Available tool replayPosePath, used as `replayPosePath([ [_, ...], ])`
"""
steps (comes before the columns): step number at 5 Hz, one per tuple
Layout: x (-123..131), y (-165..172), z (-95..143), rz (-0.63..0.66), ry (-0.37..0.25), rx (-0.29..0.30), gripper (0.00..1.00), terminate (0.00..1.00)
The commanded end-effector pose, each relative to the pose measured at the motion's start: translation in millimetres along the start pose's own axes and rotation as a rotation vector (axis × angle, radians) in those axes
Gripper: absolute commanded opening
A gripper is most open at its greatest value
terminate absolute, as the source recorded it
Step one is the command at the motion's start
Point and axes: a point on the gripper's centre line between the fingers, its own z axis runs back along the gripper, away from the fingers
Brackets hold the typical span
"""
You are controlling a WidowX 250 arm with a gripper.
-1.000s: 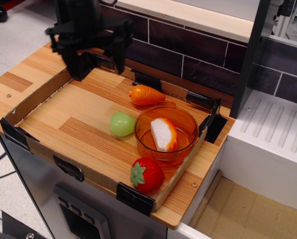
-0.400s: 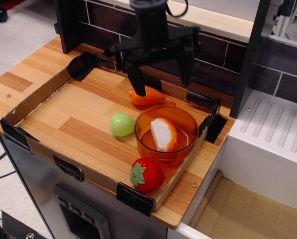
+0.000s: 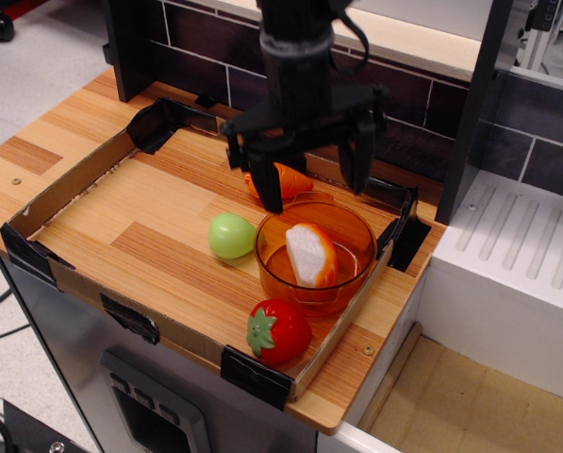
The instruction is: Take sushi out of pot
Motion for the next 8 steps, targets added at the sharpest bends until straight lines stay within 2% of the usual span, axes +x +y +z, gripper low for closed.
replayPosePath([
  [1, 1.3, -1.6, -8.4, -0.012, -0.038, -0.048, 1.0, 0.0],
  [3, 3.3, -2.3, -21.6, -0.006, -0.046, -0.04, 1.0, 0.0],
  [7, -2.8, -1.2, -49.1, -0.009, -0.019, 0.022, 1.0, 0.0],
  [8, -2.9, -2.7, -49.1, -0.013, -0.02, 0.016, 0.0, 0.0],
])
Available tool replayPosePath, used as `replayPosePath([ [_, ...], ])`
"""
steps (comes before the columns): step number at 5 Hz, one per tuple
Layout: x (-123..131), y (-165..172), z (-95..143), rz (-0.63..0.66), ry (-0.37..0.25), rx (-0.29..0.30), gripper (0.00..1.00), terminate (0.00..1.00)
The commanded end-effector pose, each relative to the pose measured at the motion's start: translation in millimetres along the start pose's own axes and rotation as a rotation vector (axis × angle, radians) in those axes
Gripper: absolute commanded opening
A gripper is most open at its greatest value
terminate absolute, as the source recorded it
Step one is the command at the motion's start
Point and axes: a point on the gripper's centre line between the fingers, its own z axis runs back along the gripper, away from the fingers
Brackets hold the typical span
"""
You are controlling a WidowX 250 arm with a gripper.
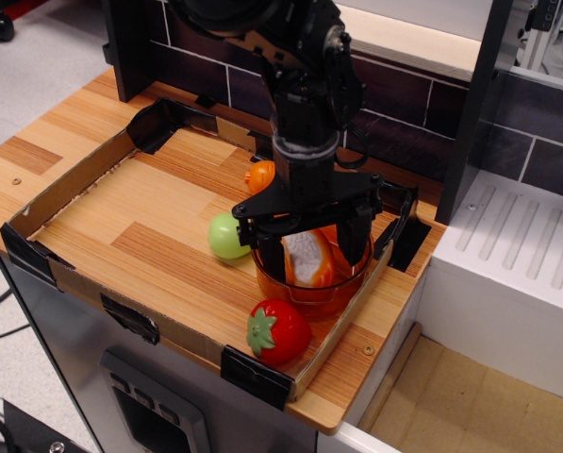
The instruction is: Take sushi out of pot
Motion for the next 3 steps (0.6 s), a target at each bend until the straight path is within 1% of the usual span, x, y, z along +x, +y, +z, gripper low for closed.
replayPosePath([
  [1, 8.6, -7.2, 14.9, -0.006, -0.028, -0.043, 0.0, 0.0],
  [2, 10.2, -9.9, 29.6, -0.005, -0.035, -0.068, 0.0, 0.0],
  [3, 13.7, -10.7, 51.9, 0.013, -0.036, -0.112, 0.0, 0.0],
])
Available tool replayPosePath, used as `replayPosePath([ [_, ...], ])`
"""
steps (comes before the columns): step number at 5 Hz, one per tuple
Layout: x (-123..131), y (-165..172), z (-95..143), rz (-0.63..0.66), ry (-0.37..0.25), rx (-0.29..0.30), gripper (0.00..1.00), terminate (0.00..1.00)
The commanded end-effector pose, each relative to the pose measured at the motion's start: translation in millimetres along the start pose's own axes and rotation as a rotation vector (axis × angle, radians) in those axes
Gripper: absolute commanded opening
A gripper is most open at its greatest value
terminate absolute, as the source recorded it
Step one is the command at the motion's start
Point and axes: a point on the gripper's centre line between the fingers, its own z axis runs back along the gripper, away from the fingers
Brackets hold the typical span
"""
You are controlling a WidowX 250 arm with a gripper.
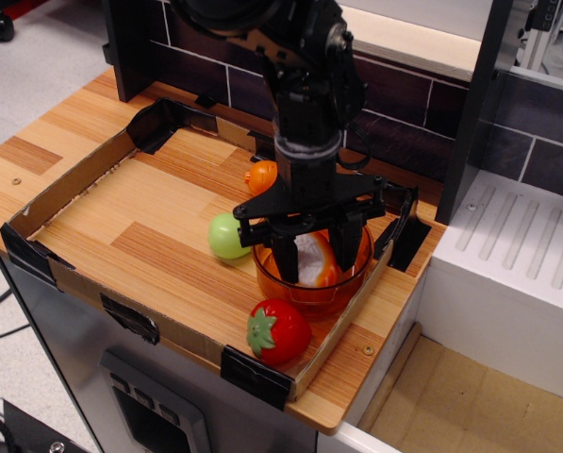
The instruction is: Take sushi out of pot
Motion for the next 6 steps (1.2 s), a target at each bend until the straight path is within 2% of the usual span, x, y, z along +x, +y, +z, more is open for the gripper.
replayPosePath([
  [1, 22.7, -8.7, 69.7, 0.048, -0.055, -0.165, 0.0, 0.0],
  [2, 34.0, -3.7, 87.6, 0.109, -0.079, -0.172, 0.0, 0.0],
  [3, 61.9, 14.3, 100.4, 0.257, -0.082, -0.125, 0.0, 0.0],
  [4, 84.9, 35.5, 109.6, 0.372, -0.094, -0.117, 0.0, 0.0],
  [5, 104.6, 61.5, 101.4, 0.56, -0.105, -0.127, 0.0, 0.0],
  [6, 115.9, 76.9, 87.1, 0.662, -0.117, -0.127, 0.0, 0.0],
])
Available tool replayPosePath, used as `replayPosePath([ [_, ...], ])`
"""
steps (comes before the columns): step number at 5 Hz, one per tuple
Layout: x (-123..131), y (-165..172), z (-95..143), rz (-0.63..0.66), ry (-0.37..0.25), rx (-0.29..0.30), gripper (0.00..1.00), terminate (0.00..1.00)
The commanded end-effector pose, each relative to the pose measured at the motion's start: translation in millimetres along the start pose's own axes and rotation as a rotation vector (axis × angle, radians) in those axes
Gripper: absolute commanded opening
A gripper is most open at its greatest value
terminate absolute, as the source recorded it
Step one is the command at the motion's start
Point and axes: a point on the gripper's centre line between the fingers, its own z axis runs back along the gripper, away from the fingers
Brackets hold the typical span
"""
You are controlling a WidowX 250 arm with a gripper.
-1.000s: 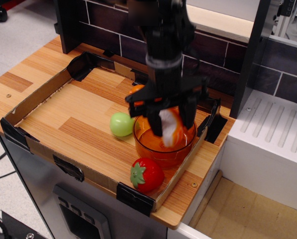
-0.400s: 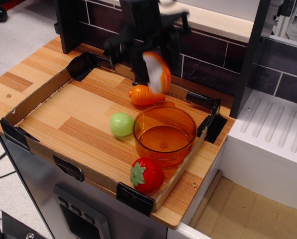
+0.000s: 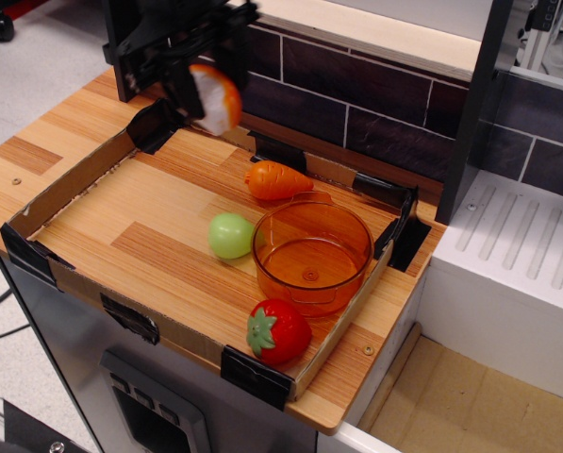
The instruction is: Take sushi out of pot
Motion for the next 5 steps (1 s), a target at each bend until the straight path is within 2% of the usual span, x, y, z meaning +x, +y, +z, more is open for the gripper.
replayPosePath([
  [1, 35.9, 8.9, -16.7, 0.145, -0.025, -0.012, 0.0, 0.0],
  [3, 44.6, 0.4, -54.6, 0.099, -0.044, 0.032, 0.0, 0.0],
  [4, 52.4, -5.7, -62.3, 0.106, -0.062, 0.038, 0.0, 0.0],
  [5, 55.8, -7.5, -63.6, 0.1, -0.066, 0.057, 1.0, 0.0],
])
